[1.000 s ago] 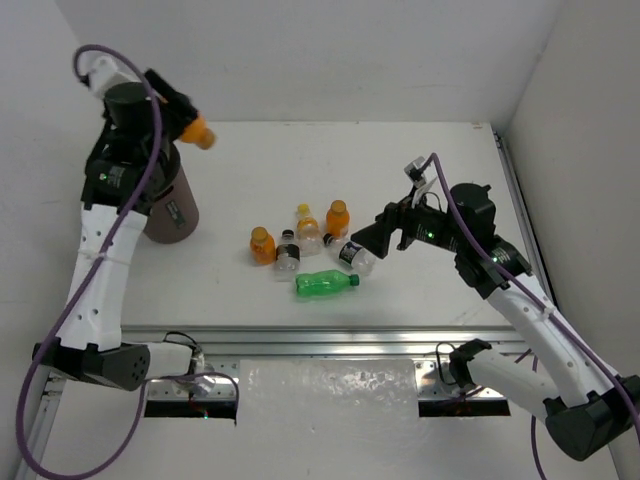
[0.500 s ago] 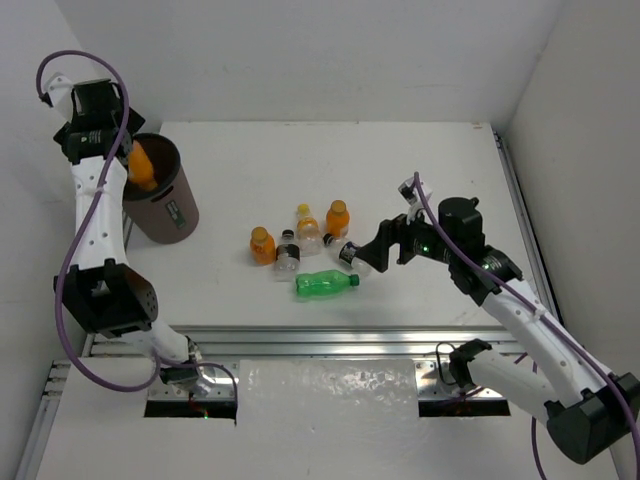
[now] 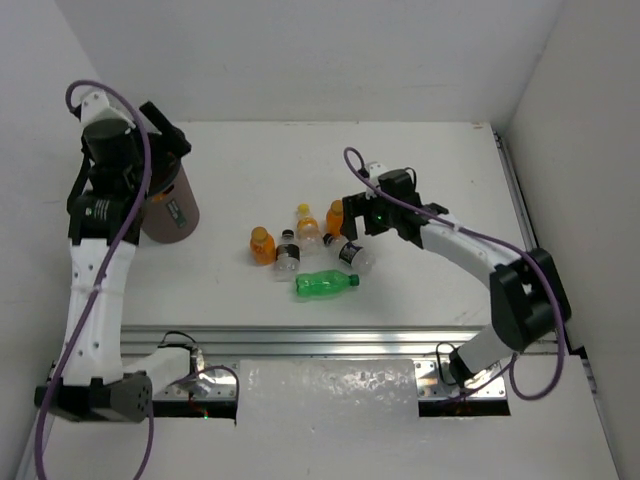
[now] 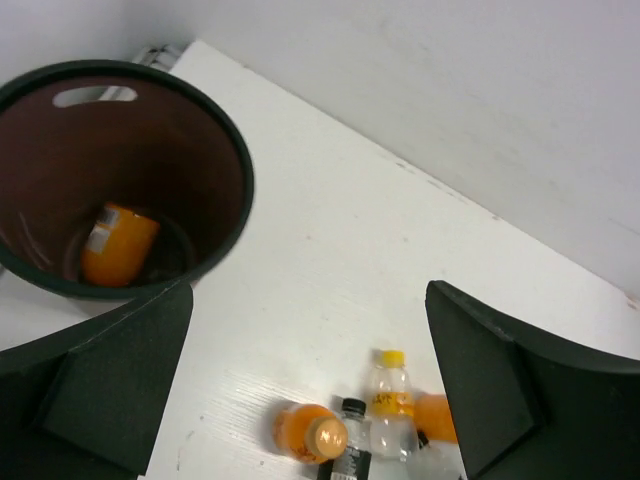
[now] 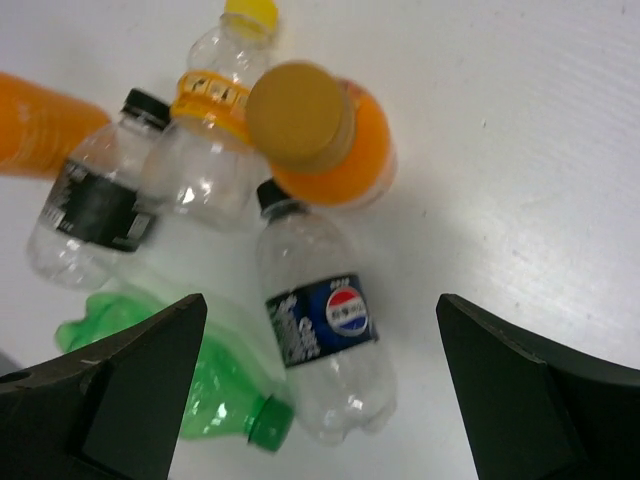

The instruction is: Put the plastic bottles in the bin

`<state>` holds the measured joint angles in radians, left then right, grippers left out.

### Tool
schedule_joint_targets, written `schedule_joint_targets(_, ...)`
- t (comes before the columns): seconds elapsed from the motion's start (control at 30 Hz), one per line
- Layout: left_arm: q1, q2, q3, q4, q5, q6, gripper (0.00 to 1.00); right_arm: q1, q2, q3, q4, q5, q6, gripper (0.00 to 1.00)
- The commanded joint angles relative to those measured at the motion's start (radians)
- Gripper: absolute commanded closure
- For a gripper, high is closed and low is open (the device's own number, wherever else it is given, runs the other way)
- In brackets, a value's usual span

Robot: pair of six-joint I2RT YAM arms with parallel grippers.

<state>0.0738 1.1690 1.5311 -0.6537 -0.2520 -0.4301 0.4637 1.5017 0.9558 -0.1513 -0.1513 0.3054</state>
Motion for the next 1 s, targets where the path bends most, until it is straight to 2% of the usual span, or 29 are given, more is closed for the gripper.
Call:
schedule_joint_targets(0.0, -0.025, -0.124, -0.145, 0.048, 0.082, 0.037, 0.0, 0.016, 0.103, 0.135, 0.087, 0.07, -0.046, 0.03)
schedule_joint_targets(0.1, -0.028, -0.207, -0.3, 0.109, 0.103, 0.062, 0.0, 0.027, 0.181, 0.196, 0.099, 0.07, -0.058, 0.03)
schedule_joint_targets(0.13, -0.029, -0.221, -0.372, 0.127, 0.07, 0.074, 0.0, 0.027, 0.222, 0.239, 0.095, 0.062, -0.058, 0.03)
schedule_joint_targets(0.27, -0.031, -0.261, -0.474, 0.141, -0.033, 0.077, 0.0, 0.041, 0.331, 0.34, 0.064, 0.081, -0.08, 0.04)
schedule_joint_targets(0.33, -0.031, -0.285, -0.486, 0.15, -0.036, 0.083, 0.0, 0.044, 0.371, 0.382, 0.041, 0.087, -0.089, 0.12)
schedule_joint_targets(0.4, -0.031, -0.298, -0.493, 0.152, -0.038, 0.086, 0.0, 0.055, 0.412, 0.431, 0.003, 0.114, -0.109, 0.25)
schedule_joint_targets(0.43, -0.032, -0.299, -0.496, 0.154, -0.036, 0.088, 0.0, 0.059, 0.419, 0.44, -0.008, 0.14, -0.111, 0.36)
schedule_joint_targets(0.67, -0.032, -0.278, -0.503, 0.177, 0.062, 0.094, 0.0, 0.072, 0.345, 0.377, 0.021, 0.154, -0.106, 0.75)
schedule_joint_targets(0.8, -0.032, -0.275, -0.496, 0.198, 0.14, 0.09, 0.0, 0.07, 0.275, 0.376, 0.015, 0.209, -0.103, 0.82)
schedule_joint_targets(0.9, -0.049, -0.247, -0.479, 0.236, 0.301, 0.08, 0.0, 0.062, 0.197, 0.393, -0.02, 0.242, -0.111, 0.82)
schedule_joint_targets(0.97, -0.101, -0.227, -0.466, 0.279, 0.393, 0.068, 0.0, 0.055, 0.125, 0.406, -0.066, 0.234, -0.089, 0.82)
